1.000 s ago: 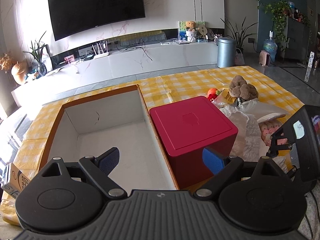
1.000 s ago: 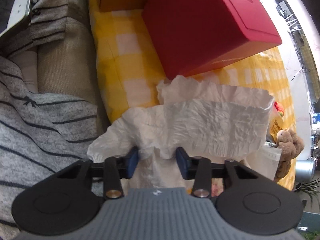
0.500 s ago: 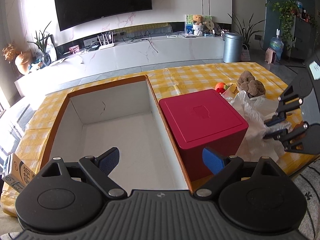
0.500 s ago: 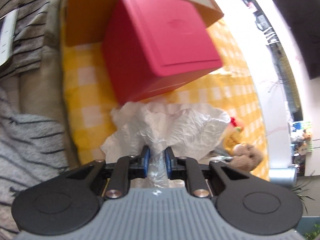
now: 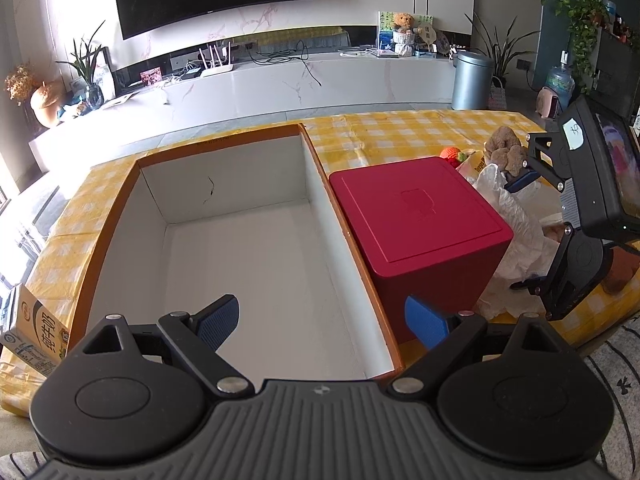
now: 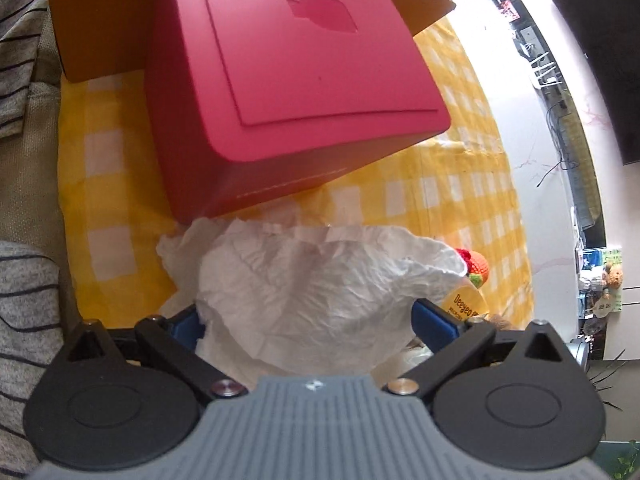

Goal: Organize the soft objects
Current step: 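Lift the white cloth with the right tool and hold it up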

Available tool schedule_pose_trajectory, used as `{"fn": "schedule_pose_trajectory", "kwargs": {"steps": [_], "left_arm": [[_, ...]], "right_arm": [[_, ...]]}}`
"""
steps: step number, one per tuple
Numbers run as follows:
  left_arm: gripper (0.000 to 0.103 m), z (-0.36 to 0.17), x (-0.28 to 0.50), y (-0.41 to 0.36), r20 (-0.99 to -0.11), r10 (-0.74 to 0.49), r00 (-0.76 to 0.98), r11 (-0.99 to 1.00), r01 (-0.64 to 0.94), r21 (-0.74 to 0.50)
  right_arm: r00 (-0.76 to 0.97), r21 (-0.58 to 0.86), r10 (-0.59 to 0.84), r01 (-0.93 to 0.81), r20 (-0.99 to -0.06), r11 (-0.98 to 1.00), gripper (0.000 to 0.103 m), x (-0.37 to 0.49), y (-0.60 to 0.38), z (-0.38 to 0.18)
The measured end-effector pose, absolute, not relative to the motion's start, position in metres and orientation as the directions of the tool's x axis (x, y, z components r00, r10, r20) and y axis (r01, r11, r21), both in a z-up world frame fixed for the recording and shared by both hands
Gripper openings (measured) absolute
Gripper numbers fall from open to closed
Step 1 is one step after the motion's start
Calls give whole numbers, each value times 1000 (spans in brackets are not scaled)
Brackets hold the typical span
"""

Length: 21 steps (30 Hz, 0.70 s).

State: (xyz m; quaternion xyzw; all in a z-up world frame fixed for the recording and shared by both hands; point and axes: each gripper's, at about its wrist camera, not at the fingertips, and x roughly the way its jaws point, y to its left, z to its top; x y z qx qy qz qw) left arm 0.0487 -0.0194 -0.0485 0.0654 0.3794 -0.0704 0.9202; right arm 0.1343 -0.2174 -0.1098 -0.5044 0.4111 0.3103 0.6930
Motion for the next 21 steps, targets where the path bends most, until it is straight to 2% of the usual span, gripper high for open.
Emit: {"fn": "schedule_pose_trajectory", "kwargs": {"steps": [3,6,7,8,9,10,11,14,16,19,21], "left_arm": [[103,-50,49,-18,-709,-66,702,983,168,75],[103,-49,52,-14,-714,-65,698,986,155,62],[103,-49,52,-14,-715,-64,696,987,151,58],[103,-49,52,-13,-718,-68,693,987,150,52],[103,-48,52,-12,-719,-70,692,988,149,48],[103,-48,51,-12,-718,-69,692,988,148,47],[103,-47,51,-11,-718,-69,692,988,147,47],[103,-45,48,-10,-716,-69,695,989,141,41],[103,-42,47,-9,-712,-75,698,990,141,33],[103,-42,47,-8,-714,-90,694,989,146,17],[103,-43,49,-10,-723,-87,685,990,141,14]], "right_arm": [[429,-396,34,-860,-903,323,101,134,-221,-114],[376,-348,68,-901,-924,258,100,117,-222,-121],[377,-354,63,-906,-924,232,94,111,-221,-125],[384,-364,61,-907,-921,213,82,105,-221,-129],[382,-357,81,-907,-920,222,78,100,-222,-128],[376,-346,95,-908,-922,237,61,98,-223,-126],[372,-337,95,-904,-923,262,36,96,-224,-123],[395,-365,68,-893,-916,264,23,85,-227,-120],[329,-294,90,-915,-940,277,21,78,-231,-110],[165,-107,159,-941,-974,320,21,72,-239,-92],[111,-53,160,-943,-981,328,23,68,-238,-92]]}}
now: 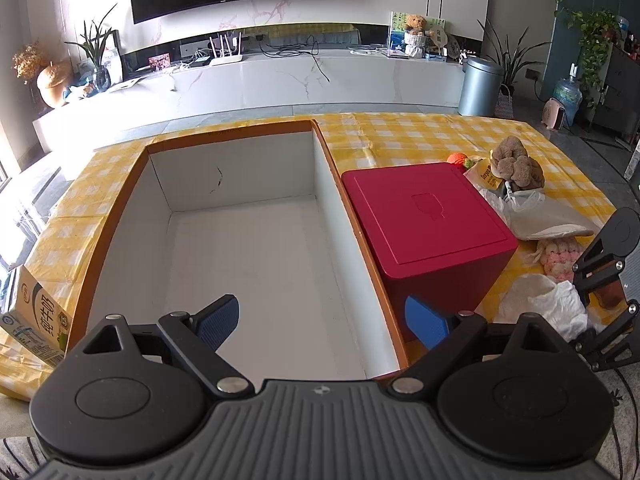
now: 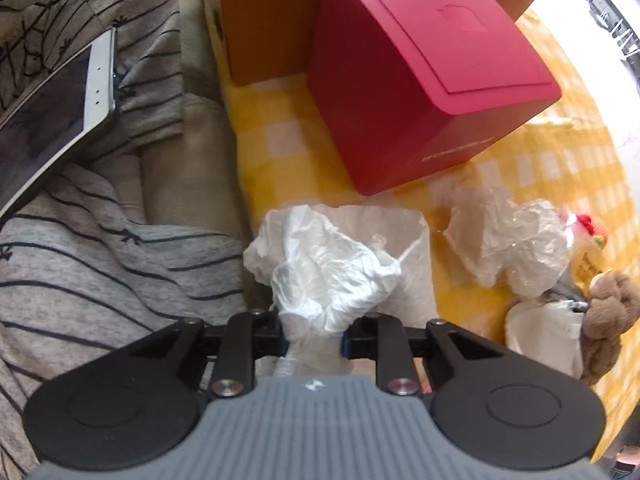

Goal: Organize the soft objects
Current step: 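Lift the white cloth with the right tool and hold it up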

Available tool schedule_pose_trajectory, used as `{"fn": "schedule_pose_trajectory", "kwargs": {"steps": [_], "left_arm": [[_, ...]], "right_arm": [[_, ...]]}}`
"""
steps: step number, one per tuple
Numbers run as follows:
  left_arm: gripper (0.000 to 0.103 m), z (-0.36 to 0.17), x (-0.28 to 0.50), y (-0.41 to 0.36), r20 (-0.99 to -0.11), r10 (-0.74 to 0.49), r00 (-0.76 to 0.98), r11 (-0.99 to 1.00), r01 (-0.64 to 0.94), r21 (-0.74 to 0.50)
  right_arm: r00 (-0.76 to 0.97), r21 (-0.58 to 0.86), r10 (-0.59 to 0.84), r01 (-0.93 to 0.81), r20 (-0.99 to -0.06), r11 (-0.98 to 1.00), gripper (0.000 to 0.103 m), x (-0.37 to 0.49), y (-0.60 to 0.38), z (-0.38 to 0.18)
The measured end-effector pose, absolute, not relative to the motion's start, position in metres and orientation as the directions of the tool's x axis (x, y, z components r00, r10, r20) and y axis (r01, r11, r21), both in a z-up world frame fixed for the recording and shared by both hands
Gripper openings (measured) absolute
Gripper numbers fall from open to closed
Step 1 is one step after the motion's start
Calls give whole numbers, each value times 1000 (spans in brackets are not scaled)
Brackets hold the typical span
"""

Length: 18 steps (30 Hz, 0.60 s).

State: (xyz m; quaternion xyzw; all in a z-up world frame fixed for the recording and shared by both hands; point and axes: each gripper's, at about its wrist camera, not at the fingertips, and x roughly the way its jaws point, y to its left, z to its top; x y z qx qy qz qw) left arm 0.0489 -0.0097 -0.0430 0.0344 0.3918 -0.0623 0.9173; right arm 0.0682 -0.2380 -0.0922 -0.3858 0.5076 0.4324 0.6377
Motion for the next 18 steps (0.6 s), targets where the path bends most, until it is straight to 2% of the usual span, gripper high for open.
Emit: {"fn": "schedule_pose_trajectory", "kwargs": {"steps": [1,2,3,4,5,13,16,18], "left_arm": [[103,-44,50,-10,-727,-83,681,990,137,15],[103,-44,50,-10,-731,-80,677,991,133,15],[103,-45,50,-10,-737,-77,672,992,126,12],[103,-45,50,-9,-741,-74,667,993,120,8],[103,-46,50,-8,-744,-74,664,993,115,4],[103,-50,52,-10,-755,-79,651,992,124,3],[103,-53,51,-14,-761,-93,643,989,145,1],[103,-54,49,-18,-760,-84,644,989,150,18]], "right_arm": [[107,-56,140,-943,-984,328,30,69,-236,-97],[125,-83,114,-943,-986,321,51,69,-233,-104],[160,-129,76,-943,-984,308,63,72,-229,-112],[195,-172,49,-939,-980,297,84,73,-227,-119],[246,-228,30,-932,-969,283,96,76,-225,-125],[302,-289,62,-943,-951,167,101,70,-213,-125],[208,-191,64,-959,-976,211,101,83,-206,-132],[79,-48,89,-953,-993,300,100,99,-203,-140]]}}
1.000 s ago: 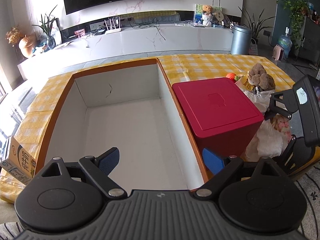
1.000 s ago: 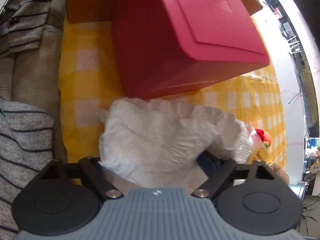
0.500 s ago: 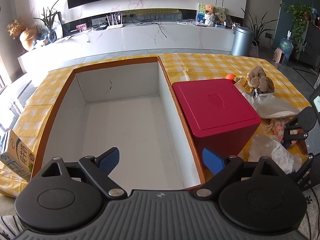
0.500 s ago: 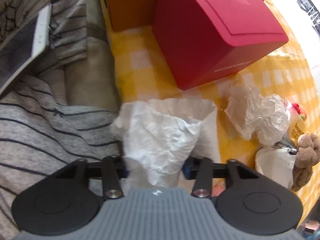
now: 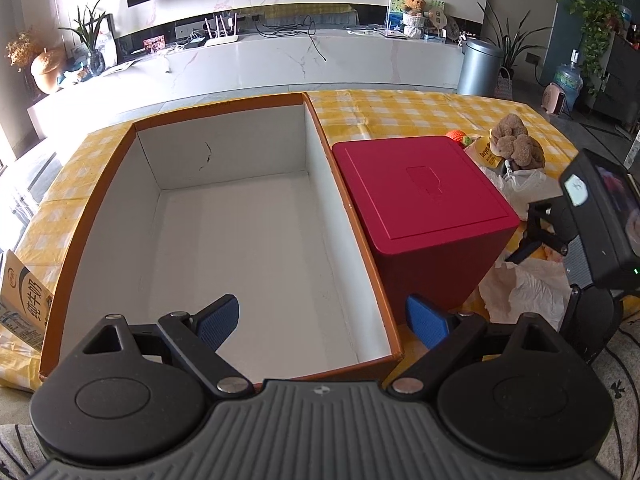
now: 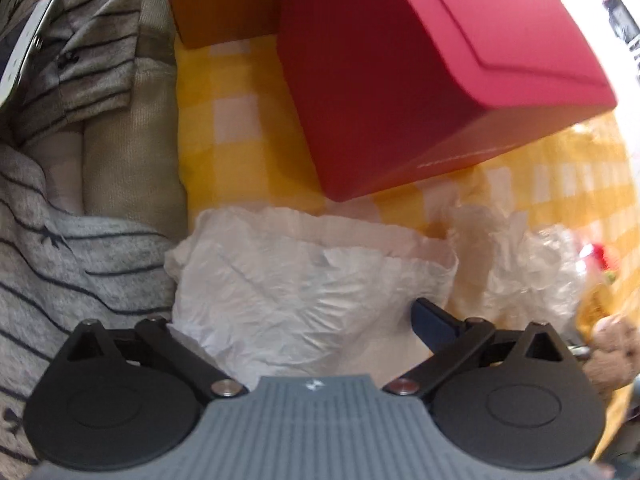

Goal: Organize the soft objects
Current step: 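Lift the white cloth with the right tool and hold it up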

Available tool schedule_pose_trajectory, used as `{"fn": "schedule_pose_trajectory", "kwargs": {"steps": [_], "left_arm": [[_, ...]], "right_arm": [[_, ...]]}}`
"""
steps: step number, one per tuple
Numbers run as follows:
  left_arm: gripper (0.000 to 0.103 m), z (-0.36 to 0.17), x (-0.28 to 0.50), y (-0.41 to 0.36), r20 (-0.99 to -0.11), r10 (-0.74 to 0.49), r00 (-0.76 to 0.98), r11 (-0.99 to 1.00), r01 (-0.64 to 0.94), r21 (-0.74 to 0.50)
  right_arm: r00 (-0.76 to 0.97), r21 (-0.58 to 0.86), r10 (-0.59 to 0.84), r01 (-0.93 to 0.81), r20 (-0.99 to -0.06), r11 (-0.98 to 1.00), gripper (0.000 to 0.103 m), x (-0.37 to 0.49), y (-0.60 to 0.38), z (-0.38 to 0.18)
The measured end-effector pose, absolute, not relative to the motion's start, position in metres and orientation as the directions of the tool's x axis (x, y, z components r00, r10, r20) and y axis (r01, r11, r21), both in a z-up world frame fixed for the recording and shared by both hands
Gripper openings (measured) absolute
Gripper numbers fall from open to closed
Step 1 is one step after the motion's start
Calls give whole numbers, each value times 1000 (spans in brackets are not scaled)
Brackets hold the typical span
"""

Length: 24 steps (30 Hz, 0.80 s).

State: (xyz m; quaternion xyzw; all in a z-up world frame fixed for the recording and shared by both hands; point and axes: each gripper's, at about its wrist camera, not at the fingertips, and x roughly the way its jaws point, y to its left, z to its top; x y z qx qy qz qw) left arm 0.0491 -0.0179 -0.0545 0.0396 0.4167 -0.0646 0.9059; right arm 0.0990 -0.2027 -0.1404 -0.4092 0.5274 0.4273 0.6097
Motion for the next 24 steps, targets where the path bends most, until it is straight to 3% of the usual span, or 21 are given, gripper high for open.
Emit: {"fn": "schedule_pose_trajectory", "kwargs": {"steps": [3,6,7,8,15,18,24], "left_arm": [[103,-54,44,-25,-750,-80,656,984,174,47],[103,-50,41,-29,-741,-82,667,980,190,63],[103,-48,42,-31,-739,-79,670,980,188,66],[103,-47,42,-32,-736,-76,672,980,185,68],[103,-33,42,-51,-712,-66,699,969,214,121],[103,-22,44,-67,-705,-88,703,954,264,144],[103,-16,77,-112,-735,-222,641,882,453,129]], "right_arm": [[101,-58,136,-956,-986,286,94,92,-201,-139],[106,-37,197,-945,-975,325,63,86,-210,-125],[110,-24,215,-930,-970,366,44,85,-215,-120],[130,-26,220,-907,-967,421,35,84,-222,-116],[387,-223,120,-727,-914,649,24,49,-253,-100],[426,-108,207,-607,-881,788,24,38,-273,-64],[586,-181,97,-398,-804,899,24,17,-316,-25]]}}
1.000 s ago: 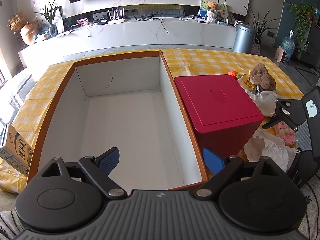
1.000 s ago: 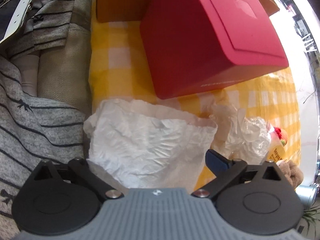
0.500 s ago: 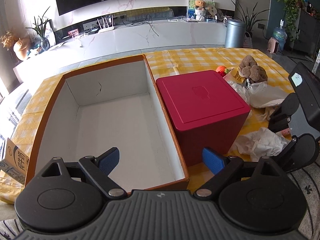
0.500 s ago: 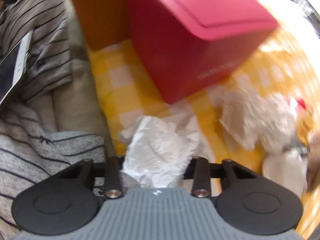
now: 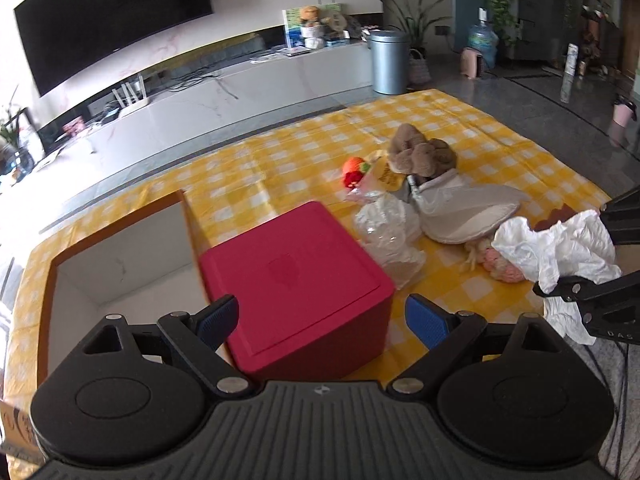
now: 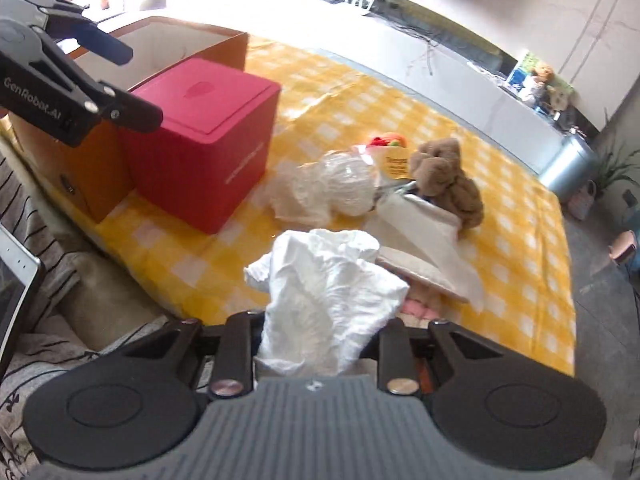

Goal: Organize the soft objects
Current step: 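Lift the white cloth with the right tool and hold it up, then lower the left tool onto the pink crocheted pouch while the right tool holds the cloth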

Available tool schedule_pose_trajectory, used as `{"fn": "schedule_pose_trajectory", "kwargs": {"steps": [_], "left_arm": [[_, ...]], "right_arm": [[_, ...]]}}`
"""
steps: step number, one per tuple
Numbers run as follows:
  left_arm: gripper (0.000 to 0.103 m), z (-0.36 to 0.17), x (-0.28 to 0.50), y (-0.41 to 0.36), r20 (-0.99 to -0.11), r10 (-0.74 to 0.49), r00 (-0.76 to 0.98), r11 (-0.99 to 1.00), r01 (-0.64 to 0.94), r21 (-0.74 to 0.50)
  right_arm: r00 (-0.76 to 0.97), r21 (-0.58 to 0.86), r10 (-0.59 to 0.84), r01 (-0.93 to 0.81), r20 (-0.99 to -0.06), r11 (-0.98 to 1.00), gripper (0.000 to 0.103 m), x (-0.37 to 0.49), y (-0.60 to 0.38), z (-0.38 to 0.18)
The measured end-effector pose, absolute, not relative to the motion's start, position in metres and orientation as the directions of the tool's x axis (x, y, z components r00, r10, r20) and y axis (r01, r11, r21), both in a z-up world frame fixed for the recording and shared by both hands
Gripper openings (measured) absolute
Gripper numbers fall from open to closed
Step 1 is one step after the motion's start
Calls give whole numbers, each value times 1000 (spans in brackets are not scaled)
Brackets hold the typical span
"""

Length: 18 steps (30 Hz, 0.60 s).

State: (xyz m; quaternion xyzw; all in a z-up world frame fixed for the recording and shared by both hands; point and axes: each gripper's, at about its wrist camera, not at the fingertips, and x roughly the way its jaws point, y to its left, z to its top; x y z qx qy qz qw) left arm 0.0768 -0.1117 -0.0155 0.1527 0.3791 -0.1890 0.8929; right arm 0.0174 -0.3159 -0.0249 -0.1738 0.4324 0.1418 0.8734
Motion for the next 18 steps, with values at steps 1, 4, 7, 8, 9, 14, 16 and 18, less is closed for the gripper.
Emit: {"fn": "schedule_pose_trajectory", "kwargs": {"steps": [1,4,7,8,9,14,16,18], "left_arm": [[103,-15,84,-120,-739,-244,628,868,481,123],[103,-16,105,-147,-762,-296,576,833,546,90],[103,-24,126,-174,-805,-290,518,832,552,56],[103,-27,131,-182,-814,-288,504,833,551,46],[103,-30,135,-191,-824,-298,482,820,571,38],[103,-46,148,-226,-869,-316,381,779,627,-8],[103,-57,152,-236,-891,-292,348,800,599,-28],[103,-72,154,-252,-918,-238,318,806,593,-4]], "right_arm": [[602,-184,77,-360,-795,915,24,19,-323,-20],[620,-166,32,-260,-784,951,24,30,-347,-11],[636,-168,6,-212,-771,963,24,36,-366,-8],[642,-169,-2,-199,-767,965,24,39,-371,-9],[644,-164,-2,-191,-765,968,24,42,-376,-12],[638,-141,0,-171,-770,975,25,38,-395,-22],[636,-141,0,-172,-771,975,26,38,-398,-28],[644,-165,-4,-190,-765,968,27,35,-399,-36]]}}
